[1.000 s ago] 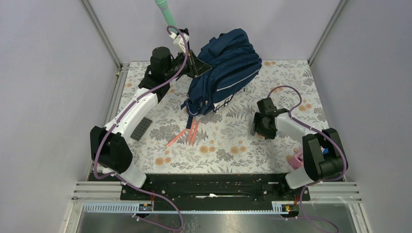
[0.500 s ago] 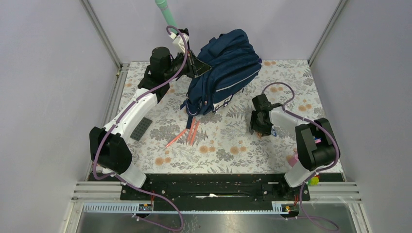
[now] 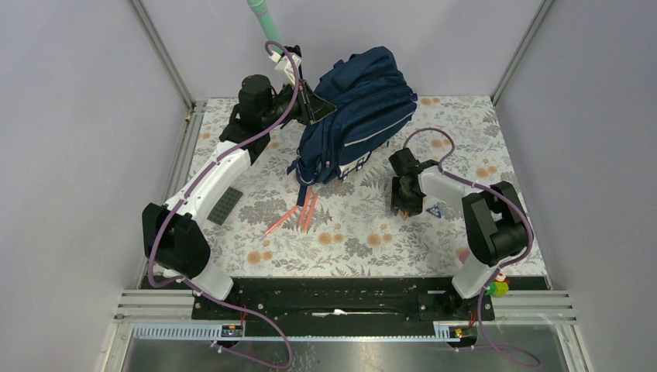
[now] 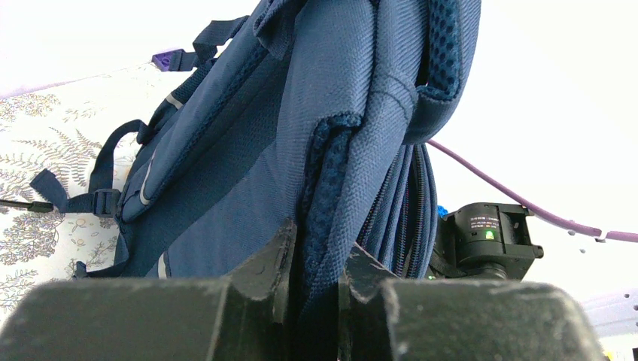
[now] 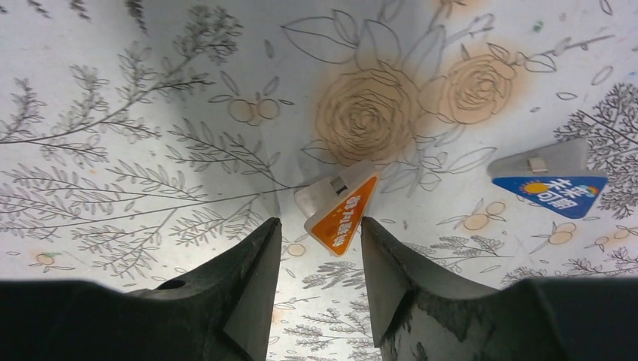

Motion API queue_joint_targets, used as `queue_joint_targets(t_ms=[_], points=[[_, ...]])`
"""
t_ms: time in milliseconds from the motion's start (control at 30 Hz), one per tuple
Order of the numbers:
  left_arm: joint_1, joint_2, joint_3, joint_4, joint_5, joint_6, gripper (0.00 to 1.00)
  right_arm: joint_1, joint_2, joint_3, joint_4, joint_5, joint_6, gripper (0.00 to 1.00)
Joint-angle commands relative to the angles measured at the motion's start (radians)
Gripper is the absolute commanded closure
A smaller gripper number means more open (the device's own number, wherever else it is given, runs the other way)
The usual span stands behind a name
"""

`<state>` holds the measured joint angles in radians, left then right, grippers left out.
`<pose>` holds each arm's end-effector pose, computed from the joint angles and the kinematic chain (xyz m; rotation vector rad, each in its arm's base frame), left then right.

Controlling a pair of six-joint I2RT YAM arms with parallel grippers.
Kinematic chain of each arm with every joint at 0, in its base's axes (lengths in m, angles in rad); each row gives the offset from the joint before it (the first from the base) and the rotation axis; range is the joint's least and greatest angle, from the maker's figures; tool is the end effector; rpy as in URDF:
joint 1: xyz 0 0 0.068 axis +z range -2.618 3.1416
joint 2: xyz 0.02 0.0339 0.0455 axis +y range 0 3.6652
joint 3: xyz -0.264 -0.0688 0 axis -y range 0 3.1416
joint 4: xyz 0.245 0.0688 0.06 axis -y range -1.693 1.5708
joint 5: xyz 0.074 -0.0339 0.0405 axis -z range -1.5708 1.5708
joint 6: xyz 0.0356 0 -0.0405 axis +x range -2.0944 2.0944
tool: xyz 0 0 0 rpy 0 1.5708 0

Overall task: Pack the student bag
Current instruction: Pick up the personal item from the center of the board.

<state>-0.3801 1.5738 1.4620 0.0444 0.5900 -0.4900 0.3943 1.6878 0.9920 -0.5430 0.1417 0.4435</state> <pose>0.3402 -0.1573 0.4028 0.3861 1.7120 -1.1303 0.2909 0.1156 0.1614 0.1015 2.7799 0.0092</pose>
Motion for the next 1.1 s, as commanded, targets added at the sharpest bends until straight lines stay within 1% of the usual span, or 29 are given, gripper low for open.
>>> queue_joint_targets(t_ms=[0,200,433,600,633,700,767,900,967,1067], points=[[0.009,-0.103,0.027,0.185,0.008,-0.03,1.0,0.025,0.029,0.067,-0.034,0.042,0.016,0.51],[0.009,-0.107,0.028,0.186,0.008,-0.033,1.0,0.028,0.087,0.143,-0.098,0.126,0.049,0.5],[0.01,-0.114,0.026,0.201,0.015,-0.045,1.0,0.048,0.134,0.198,-0.146,0.169,0.05,0.61],[0.01,-0.123,0.029,0.203,0.014,-0.045,1.0,0.057,0.158,0.228,-0.18,0.177,0.036,0.61],[0.012,-0.125,0.028,0.203,0.015,-0.045,1.0,0.06,0.165,0.237,-0.187,0.179,0.034,0.64],[0.012,-0.127,0.028,0.203,0.014,-0.045,1.0,0.064,0.171,0.243,-0.193,0.186,0.031,0.74],[0.012,-0.129,0.027,0.203,0.014,-0.044,1.0,0.066,0.17,0.242,-0.193,0.186,0.029,0.79],[0.014,-0.13,0.029,0.203,0.014,-0.045,1.0,0.066,0.162,0.23,-0.193,0.174,0.029,0.94],[0.014,-0.132,0.028,0.201,0.014,-0.043,1.0,0.066,0.143,0.214,-0.186,0.153,0.034,0.99],[0.014,-0.136,0.029,0.191,0.008,-0.03,1.0,0.066,0.084,0.176,-0.173,0.144,0.038,1.0]])
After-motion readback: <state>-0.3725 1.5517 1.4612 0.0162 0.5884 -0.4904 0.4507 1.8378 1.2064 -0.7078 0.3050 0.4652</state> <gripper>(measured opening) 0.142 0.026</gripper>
